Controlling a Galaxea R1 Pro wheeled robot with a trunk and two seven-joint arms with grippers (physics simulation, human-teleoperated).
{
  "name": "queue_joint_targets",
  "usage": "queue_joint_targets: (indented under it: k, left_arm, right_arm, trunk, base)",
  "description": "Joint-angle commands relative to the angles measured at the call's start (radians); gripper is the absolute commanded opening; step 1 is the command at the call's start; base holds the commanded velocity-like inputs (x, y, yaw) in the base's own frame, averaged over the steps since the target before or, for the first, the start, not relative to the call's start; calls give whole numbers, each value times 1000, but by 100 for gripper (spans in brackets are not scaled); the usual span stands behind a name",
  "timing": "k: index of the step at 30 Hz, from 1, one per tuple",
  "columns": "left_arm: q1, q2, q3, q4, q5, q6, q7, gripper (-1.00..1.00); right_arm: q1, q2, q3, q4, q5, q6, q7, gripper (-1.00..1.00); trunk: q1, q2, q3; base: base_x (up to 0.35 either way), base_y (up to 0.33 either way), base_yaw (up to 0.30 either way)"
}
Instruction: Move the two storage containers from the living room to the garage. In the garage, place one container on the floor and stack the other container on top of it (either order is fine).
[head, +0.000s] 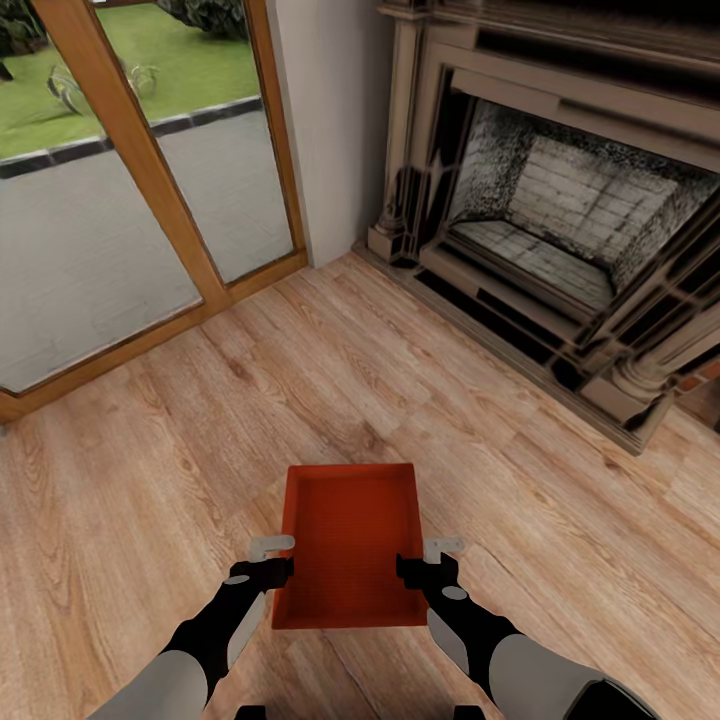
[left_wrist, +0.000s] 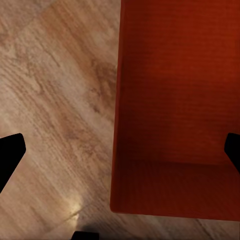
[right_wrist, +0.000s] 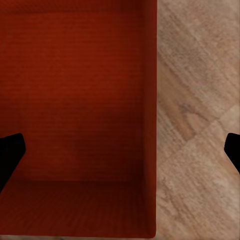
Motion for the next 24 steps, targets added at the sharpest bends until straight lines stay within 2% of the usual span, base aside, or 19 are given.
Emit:
queue_joint_targets:
  k: [1,22,24]
  left_arm:
    - [0,0,-4,-2,8,5,6,100]
    - [0,0,-3,-6,8,4,6,100]
    - [0,0,-3,-7,7,4,6,100]
  right_arm:
    - [-1,0,9,0,-9,-4,-4,100]
    - [-1,-10,9,0,-10,-5,-4,100]
    - [-1,-10,9,0,-10,-6,-4,100]
  trunk:
    - [4,-8,-4]
    - [84,-155,-70]
    - [84,-155,-70]
  base:
    - [0,0,0]
    - [0,0,0]
    - [0,0,0]
